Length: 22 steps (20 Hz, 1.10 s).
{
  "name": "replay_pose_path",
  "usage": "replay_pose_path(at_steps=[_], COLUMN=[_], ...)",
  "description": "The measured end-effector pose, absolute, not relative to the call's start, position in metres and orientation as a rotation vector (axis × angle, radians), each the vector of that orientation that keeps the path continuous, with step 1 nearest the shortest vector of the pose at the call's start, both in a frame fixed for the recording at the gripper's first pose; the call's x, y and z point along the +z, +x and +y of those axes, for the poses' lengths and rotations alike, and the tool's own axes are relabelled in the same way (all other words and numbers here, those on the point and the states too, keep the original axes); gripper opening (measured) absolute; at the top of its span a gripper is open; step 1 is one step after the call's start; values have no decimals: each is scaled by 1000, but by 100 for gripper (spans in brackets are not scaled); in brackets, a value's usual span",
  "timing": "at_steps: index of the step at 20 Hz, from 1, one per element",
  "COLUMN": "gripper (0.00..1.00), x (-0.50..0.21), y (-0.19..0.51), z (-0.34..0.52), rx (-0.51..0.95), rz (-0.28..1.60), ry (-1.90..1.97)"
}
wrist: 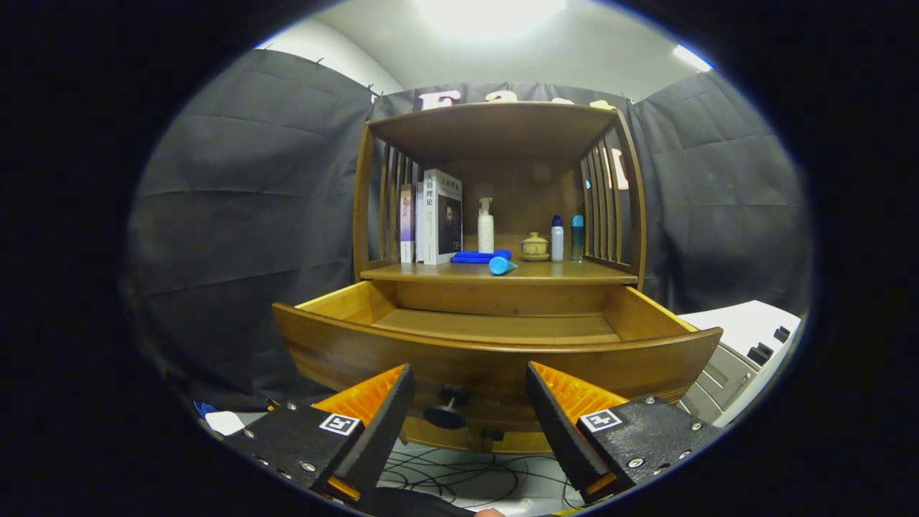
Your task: Pull open the drawer, take out the items inside it, and place them on the countertop above the cabinet.
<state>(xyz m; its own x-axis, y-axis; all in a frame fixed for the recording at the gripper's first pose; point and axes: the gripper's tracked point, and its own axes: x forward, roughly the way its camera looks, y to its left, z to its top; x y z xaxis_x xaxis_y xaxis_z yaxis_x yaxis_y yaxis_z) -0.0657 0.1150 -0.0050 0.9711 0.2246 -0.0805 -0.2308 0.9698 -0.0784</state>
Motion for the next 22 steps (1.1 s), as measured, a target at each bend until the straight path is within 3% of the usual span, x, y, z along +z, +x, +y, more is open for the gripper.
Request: replay_pose_path(at_steps=[9,22], gripper=[96,95], x=[-54,-49], y=[-37,-3], z=[118,106], rx=[187,65], rz=[190,196], ry=[-85,-76])
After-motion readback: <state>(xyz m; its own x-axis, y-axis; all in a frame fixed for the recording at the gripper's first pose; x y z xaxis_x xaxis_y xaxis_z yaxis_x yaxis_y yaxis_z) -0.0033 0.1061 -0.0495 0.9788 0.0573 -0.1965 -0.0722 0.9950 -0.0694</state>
